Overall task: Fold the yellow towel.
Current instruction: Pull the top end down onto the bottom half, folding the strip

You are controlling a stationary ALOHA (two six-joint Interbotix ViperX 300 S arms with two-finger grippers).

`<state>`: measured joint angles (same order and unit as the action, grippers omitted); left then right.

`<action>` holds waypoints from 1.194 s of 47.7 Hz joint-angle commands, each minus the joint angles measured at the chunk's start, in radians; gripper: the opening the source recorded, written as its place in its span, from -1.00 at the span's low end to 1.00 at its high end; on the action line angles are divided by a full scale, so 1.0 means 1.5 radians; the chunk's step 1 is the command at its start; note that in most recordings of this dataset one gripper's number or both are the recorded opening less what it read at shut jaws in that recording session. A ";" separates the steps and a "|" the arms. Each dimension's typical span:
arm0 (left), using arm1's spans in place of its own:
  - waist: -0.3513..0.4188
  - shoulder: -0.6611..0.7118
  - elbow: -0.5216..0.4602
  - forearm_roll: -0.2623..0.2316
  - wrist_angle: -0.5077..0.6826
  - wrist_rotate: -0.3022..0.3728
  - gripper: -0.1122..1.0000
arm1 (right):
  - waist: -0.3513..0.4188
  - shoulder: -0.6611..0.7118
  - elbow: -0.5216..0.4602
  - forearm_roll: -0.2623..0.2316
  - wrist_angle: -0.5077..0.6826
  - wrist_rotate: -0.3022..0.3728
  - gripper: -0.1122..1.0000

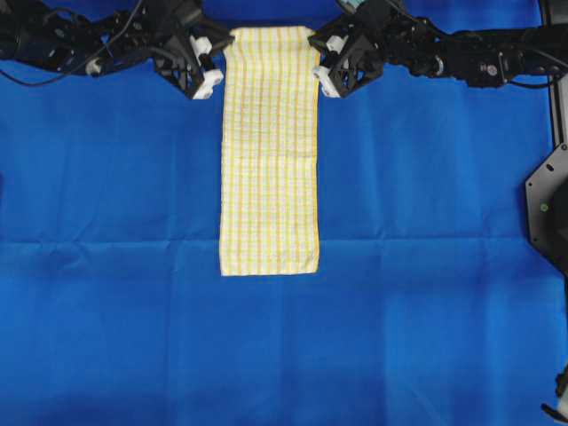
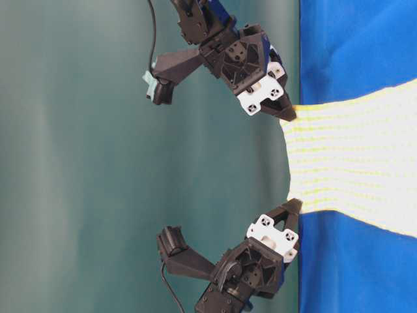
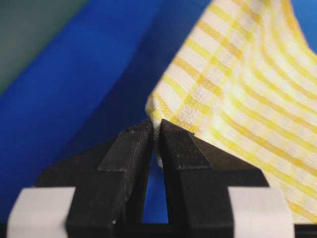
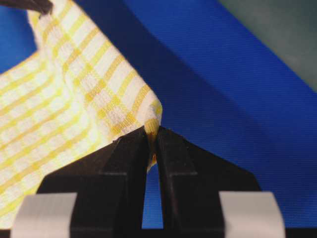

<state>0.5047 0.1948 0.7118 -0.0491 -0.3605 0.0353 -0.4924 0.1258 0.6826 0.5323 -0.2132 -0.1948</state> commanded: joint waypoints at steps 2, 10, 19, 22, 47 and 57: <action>-0.027 -0.037 0.006 -0.002 -0.003 -0.002 -0.73 | 0.024 -0.028 0.003 0.002 -0.008 -0.001 -0.71; -0.078 -0.072 0.040 -0.003 -0.003 -0.022 -0.73 | 0.078 -0.052 0.034 0.014 -0.009 0.004 -0.71; -0.146 -0.121 0.079 -0.003 -0.002 -0.051 -0.73 | 0.149 -0.079 0.070 0.046 -0.025 0.005 -0.71; -0.176 -0.136 0.091 -0.003 -0.002 -0.059 -0.73 | 0.180 -0.089 0.086 0.062 -0.030 0.005 -0.71; -0.381 -0.152 0.127 -0.003 0.000 -0.118 -0.73 | 0.377 -0.136 0.141 0.164 -0.044 0.004 -0.71; -0.407 -0.126 0.126 -0.003 -0.001 -0.118 -0.73 | 0.406 -0.127 0.134 0.172 -0.044 0.004 -0.71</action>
<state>-0.0966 0.0000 0.9081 -0.0522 -0.3574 -0.1411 0.1104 -0.0583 0.8989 0.7885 -0.2715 -0.1871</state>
